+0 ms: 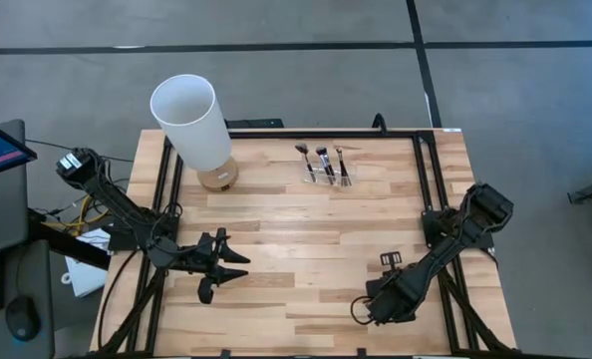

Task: Put items in baskets/containers
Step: Put the black liner brush into the transparent organizer

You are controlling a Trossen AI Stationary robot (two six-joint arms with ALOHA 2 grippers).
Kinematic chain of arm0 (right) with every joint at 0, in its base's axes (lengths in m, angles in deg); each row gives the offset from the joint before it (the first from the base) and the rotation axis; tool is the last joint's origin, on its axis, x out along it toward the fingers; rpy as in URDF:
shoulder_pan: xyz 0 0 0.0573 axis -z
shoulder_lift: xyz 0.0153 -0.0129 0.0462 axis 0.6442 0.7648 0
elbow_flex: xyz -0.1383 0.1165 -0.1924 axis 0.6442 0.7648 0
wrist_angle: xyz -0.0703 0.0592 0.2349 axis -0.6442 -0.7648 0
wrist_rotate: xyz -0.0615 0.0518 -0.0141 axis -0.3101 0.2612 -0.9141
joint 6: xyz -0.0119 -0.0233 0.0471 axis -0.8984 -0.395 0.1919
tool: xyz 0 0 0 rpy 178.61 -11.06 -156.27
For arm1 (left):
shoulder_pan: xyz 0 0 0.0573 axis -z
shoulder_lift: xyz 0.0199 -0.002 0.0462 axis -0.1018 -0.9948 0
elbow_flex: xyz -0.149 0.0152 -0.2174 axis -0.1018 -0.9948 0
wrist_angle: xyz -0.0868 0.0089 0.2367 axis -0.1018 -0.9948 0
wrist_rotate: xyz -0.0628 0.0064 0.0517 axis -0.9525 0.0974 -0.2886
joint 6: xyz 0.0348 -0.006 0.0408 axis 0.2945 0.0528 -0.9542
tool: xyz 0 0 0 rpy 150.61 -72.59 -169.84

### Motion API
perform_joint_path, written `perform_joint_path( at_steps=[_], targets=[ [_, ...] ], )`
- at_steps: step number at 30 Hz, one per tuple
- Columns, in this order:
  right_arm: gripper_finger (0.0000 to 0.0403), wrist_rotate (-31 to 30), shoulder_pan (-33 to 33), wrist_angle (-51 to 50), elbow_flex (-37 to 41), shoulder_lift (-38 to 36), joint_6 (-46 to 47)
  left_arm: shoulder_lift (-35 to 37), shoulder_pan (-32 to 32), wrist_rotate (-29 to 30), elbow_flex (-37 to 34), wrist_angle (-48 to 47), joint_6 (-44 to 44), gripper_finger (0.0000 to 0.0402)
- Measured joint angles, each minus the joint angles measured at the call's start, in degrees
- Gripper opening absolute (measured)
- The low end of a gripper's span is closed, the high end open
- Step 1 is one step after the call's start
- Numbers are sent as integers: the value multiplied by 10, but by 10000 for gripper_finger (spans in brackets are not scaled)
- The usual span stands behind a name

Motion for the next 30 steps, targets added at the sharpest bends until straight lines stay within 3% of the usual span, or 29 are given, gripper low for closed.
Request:
perform_joint_path(
  at_steps=[21,30],
  targets=[
    [64,-13,1,72,42,0,1,0,0,13,0,0,-6,143],
    [20,-11,1,94,43,-1,-2,0,0,14,0,0,-7,143]
  ],
)
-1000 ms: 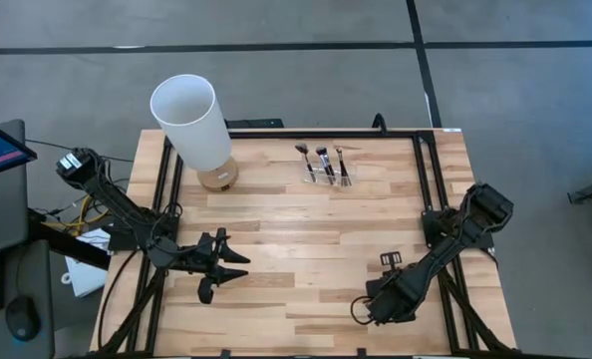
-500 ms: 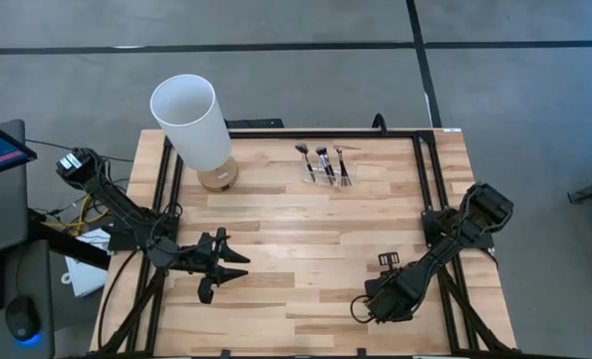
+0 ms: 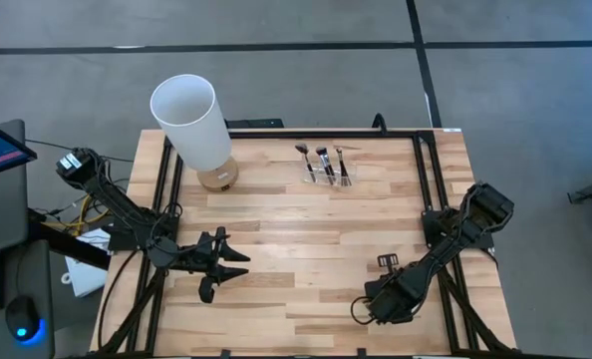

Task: Put items in baskets/containers
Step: Put the black liner brush into the transparent organizer

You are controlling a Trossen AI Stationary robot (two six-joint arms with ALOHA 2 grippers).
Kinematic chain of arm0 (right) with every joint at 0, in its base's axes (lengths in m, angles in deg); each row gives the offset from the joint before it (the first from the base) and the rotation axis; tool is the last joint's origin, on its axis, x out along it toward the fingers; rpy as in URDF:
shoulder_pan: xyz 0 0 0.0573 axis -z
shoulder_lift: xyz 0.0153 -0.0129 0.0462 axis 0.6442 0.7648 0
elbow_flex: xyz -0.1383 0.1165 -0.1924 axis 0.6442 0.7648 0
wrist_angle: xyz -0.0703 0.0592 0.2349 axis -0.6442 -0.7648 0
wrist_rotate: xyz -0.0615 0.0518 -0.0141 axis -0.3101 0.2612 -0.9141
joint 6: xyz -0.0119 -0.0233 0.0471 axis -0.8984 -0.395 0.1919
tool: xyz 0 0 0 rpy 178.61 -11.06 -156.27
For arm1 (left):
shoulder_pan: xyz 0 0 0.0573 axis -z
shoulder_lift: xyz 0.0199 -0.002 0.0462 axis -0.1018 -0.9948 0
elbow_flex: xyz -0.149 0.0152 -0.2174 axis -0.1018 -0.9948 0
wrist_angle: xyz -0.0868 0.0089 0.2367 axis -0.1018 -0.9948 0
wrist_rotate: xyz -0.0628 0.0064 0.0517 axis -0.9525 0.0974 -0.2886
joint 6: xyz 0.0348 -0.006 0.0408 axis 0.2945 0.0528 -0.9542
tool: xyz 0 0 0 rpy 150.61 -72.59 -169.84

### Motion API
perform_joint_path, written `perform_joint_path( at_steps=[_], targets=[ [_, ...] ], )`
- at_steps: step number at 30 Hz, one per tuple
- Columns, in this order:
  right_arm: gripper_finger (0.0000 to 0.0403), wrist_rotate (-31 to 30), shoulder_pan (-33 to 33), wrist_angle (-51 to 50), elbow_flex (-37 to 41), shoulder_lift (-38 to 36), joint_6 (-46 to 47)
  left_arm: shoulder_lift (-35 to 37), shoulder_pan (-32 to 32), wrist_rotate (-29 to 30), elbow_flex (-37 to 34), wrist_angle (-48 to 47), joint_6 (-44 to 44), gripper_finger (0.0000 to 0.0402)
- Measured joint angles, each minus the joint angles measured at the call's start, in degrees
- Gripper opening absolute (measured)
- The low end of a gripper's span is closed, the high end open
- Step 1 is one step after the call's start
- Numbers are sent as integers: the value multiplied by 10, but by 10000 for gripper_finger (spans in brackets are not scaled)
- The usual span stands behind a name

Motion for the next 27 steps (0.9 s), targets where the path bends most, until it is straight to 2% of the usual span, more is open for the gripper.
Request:
perform_joint_path(
  at_steps=[4,12,21,27],
  targets=[
    [5,-1,1,8,7,-2,-3,0,0,0,0,0,0,143],
    [19,14,13,4,13,-9,5,0,0,1,0,0,2,143],
    [2,14,38,-117,-41,-36,-9,-9,-18,5,0,0,7,143],
    [0,-9,65,-193,-108,-34,-40,-74,-45,7,1,46,55,143]
  ],
)
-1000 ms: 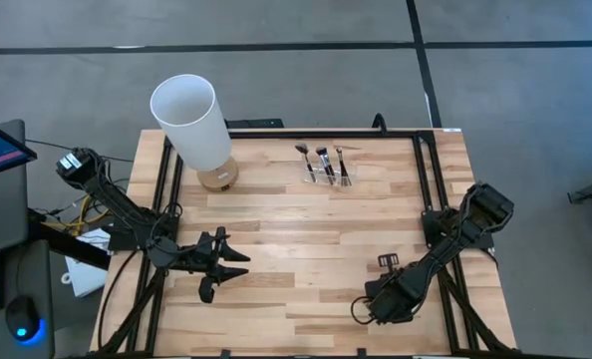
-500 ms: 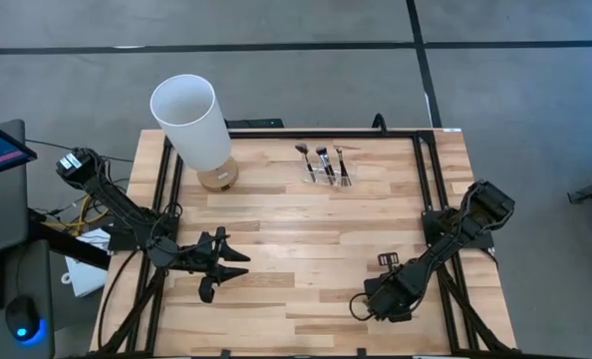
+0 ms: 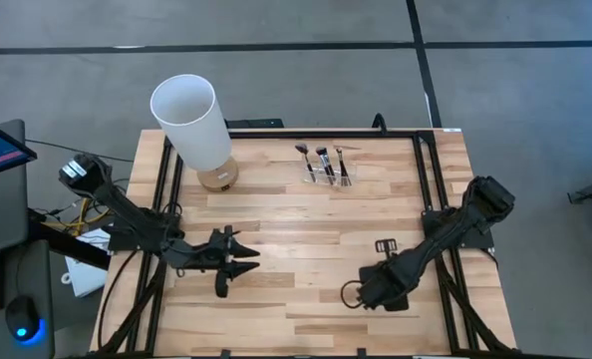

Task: Put items in baskets/containers
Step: Put the black liner brush into the transparent organizer

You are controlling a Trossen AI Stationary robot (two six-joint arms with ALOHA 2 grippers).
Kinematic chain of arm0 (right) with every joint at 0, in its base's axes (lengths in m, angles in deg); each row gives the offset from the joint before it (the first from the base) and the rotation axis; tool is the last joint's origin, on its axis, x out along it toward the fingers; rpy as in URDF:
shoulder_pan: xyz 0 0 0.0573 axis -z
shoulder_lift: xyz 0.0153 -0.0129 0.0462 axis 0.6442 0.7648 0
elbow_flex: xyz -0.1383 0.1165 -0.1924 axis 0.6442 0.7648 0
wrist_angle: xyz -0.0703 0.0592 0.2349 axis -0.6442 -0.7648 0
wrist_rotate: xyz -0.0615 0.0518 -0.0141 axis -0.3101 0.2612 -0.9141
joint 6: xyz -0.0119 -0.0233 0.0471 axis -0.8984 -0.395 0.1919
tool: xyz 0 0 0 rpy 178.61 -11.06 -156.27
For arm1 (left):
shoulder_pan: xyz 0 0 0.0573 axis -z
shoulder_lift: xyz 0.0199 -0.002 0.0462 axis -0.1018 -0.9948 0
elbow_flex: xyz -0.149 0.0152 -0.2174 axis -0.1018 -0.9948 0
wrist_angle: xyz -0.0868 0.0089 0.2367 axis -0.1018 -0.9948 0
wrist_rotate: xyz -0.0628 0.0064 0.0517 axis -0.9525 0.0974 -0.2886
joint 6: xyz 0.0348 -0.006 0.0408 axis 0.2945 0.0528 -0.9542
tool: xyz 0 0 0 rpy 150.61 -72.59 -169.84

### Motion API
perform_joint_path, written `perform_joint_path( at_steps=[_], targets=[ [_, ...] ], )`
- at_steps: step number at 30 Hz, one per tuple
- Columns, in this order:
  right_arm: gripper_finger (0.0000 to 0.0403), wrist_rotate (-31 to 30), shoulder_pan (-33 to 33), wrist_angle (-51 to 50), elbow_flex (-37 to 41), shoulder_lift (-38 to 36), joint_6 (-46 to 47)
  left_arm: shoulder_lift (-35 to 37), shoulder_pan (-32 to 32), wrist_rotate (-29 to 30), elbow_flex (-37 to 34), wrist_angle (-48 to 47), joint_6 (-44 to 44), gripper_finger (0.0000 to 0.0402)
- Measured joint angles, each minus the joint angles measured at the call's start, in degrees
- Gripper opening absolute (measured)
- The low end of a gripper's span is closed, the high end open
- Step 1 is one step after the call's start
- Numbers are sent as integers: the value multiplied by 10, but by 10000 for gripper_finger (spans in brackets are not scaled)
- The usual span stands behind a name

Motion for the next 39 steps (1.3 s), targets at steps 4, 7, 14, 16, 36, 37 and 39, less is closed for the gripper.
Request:
perform_joint_path(
  at_steps=[4,7,14,16,36,37,39],
  targets=[
    [0,-42,16,-53,-41,0,-28,-72,-32,-77,0,101,26,143],
    [1,-67,26,-82,-69,0,-49,-130,-63,-186,2,179,59,143],
    [1,-136,50,-82,-119,-1,-80,-258,-101,-259,69,237,98,143],
    [1,-137,56,-79,-121,-1,-80,-283,-103,-261,90,237,104,143],
    [70,-215,310,102,116,-154,-185,-283,-93,-302,113,236,53,143],
    [70,-206,339,122,118,-172,-206,-283,-94,-304,113,236,48,143],
    [70,-169,406,143,125,-201,-215,-283,-94,-307,113,235,38,143]
  ],
)
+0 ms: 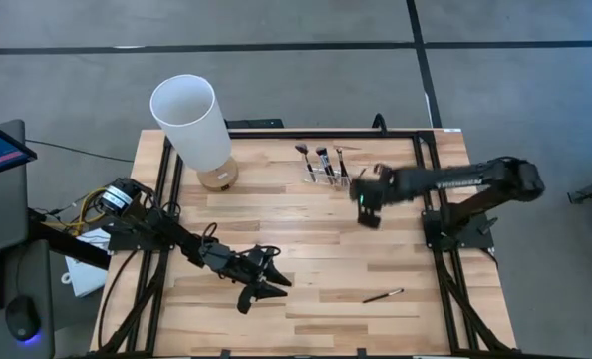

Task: Put items in baskets/containers
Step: Put the black liner brush into the transparent organizer

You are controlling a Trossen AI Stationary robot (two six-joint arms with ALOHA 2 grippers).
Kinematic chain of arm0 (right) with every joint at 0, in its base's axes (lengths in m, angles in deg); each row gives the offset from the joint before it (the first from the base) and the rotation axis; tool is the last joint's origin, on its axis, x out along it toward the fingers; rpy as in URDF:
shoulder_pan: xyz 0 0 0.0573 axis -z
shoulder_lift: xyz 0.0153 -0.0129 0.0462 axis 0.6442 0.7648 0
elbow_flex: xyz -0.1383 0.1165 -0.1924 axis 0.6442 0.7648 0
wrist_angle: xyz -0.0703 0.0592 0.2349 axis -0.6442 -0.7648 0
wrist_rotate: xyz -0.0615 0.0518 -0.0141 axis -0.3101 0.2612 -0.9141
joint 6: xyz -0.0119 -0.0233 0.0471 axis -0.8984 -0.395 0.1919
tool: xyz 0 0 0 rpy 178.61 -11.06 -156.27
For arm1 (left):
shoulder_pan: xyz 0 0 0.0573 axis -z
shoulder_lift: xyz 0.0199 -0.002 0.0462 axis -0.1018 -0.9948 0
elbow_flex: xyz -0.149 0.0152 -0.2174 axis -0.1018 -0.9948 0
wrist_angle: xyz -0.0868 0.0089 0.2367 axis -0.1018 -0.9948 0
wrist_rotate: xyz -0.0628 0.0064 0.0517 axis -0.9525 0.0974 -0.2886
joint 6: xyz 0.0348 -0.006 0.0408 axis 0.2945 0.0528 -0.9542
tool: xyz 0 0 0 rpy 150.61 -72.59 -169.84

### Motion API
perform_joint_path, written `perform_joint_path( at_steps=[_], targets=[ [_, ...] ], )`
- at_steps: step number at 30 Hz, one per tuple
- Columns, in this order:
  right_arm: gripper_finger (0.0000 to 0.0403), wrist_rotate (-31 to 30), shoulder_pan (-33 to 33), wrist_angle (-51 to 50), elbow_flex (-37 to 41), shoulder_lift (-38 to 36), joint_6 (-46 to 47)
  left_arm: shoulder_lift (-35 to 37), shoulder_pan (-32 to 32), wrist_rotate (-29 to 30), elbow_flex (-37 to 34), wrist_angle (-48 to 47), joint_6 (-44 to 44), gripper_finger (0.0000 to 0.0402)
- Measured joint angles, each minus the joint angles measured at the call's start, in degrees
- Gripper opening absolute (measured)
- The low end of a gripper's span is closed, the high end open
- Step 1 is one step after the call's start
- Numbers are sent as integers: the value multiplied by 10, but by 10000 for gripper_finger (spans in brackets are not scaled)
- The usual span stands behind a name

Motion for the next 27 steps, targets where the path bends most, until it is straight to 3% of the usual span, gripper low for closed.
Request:
perform_joint_path(
  at_steps=[6,11,21,27],
  targets=[
    [70,32,190,22,31,-59,181,0,-19,-2,0,0,-14,143],
    [70,87,292,66,35,-65,278,10,-52,-3,0,0,-9,143],
    [70,116,336,173,35,44,320,143,-98,-118,0,-47,-24,143],
    [70,116,341,187,35,103,386,234,-74,-124,-13,-152,-76,143]
  ],
)
